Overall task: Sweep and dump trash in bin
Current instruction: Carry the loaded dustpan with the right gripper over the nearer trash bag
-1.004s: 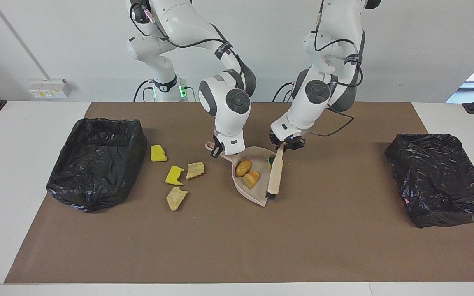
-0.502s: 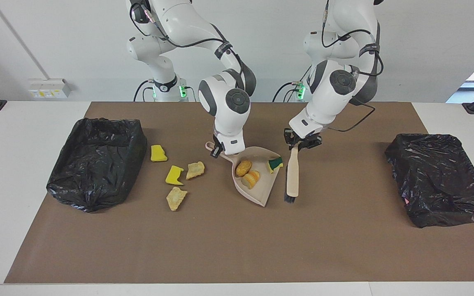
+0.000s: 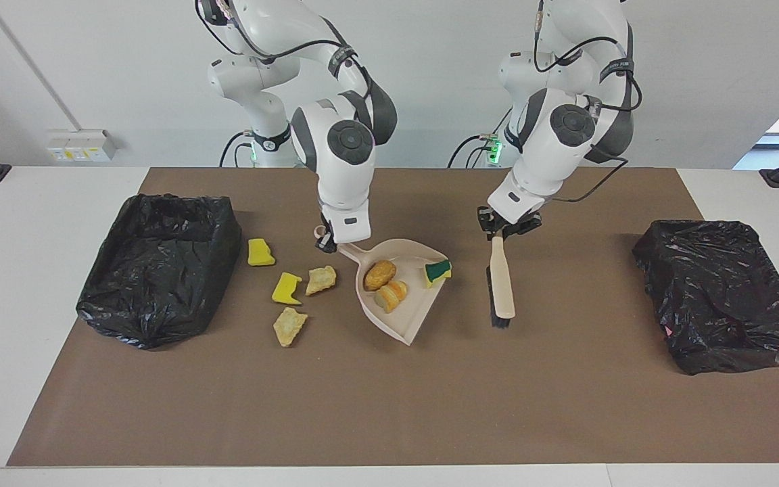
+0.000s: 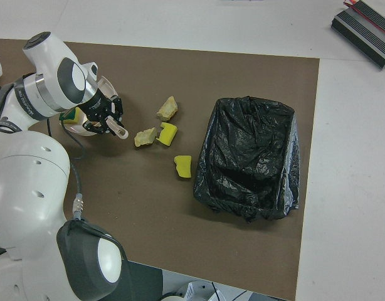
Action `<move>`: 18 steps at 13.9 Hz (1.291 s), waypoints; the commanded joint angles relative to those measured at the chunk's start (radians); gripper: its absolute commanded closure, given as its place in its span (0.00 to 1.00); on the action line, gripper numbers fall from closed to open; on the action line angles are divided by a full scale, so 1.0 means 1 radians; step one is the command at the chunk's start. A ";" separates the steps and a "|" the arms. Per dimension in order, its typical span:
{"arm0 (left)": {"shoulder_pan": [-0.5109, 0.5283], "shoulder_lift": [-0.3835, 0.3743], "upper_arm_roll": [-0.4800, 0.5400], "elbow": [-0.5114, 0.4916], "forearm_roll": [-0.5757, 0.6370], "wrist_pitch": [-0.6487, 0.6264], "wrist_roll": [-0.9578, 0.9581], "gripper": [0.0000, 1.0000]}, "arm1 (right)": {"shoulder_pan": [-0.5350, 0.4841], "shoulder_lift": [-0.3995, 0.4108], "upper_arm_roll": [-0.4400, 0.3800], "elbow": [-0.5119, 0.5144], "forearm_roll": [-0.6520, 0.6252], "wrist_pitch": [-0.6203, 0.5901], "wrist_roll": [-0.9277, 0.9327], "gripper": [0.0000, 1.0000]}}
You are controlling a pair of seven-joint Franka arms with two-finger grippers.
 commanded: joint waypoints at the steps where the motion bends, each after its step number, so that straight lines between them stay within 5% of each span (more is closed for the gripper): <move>1: 0.032 -0.034 -0.008 -0.015 0.021 -0.021 -0.025 1.00 | -0.073 -0.079 0.007 -0.011 0.020 -0.059 -0.069 1.00; 5: -0.023 -0.147 -0.014 -0.197 0.019 0.050 -0.042 1.00 | -0.185 -0.176 -0.001 -0.008 0.017 -0.121 -0.114 1.00; 11: -0.276 -0.356 -0.017 -0.480 0.008 0.120 -0.333 1.00 | -0.426 -0.270 -0.007 -0.004 -0.004 -0.190 -0.253 1.00; 15: -0.418 -0.384 -0.019 -0.590 -0.077 0.233 -0.413 1.00 | -0.648 -0.282 -0.008 -0.002 -0.021 -0.191 -0.433 1.00; 18: -0.501 -0.382 -0.019 -0.655 -0.079 0.350 -0.542 1.00 | -0.714 -0.296 -0.008 -0.013 -0.151 -0.193 -0.461 1.00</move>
